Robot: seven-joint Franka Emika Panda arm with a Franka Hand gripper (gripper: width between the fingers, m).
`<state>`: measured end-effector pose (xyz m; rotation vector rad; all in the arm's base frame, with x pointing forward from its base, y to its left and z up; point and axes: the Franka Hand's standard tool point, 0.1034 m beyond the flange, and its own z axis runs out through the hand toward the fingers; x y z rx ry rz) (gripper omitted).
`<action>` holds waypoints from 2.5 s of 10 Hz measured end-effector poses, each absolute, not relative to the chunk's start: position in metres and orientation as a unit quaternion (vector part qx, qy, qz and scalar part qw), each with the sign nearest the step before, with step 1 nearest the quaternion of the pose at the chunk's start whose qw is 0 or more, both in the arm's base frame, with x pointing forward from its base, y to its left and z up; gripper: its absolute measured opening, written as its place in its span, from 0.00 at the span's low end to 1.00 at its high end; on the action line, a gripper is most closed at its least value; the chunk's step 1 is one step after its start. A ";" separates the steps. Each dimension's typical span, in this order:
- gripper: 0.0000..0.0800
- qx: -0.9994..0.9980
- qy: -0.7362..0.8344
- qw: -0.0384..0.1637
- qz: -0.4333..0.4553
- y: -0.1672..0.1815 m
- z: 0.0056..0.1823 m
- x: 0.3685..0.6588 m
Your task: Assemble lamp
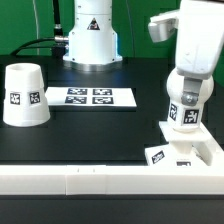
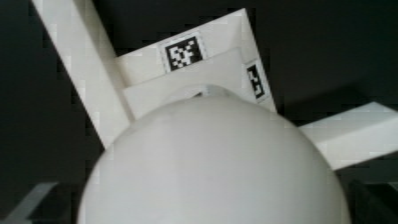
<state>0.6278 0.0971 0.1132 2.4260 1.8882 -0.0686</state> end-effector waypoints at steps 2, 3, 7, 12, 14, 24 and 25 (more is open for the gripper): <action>0.87 0.755 0.655 0.038 -0.026 0.100 0.114 0.628; 0.87 0.732 0.680 0.040 -0.028 0.101 0.114 0.628; 0.71 0.677 0.735 0.038 -0.031 0.100 0.114 0.628; 0.72 0.693 0.719 0.037 -0.030 0.097 0.114 0.629; 0.72 0.772 0.635 0.034 -0.022 0.094 0.114 0.629; 0.72 0.971 0.235 0.013 -0.051 0.088 0.112 0.628; 0.72 0.979 0.197 0.015 -0.051 0.088 0.112 0.628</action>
Offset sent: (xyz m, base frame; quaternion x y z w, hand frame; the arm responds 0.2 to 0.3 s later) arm -0.0053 0.0122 0.0052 -0.0045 -0.0022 -0.1747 0.9846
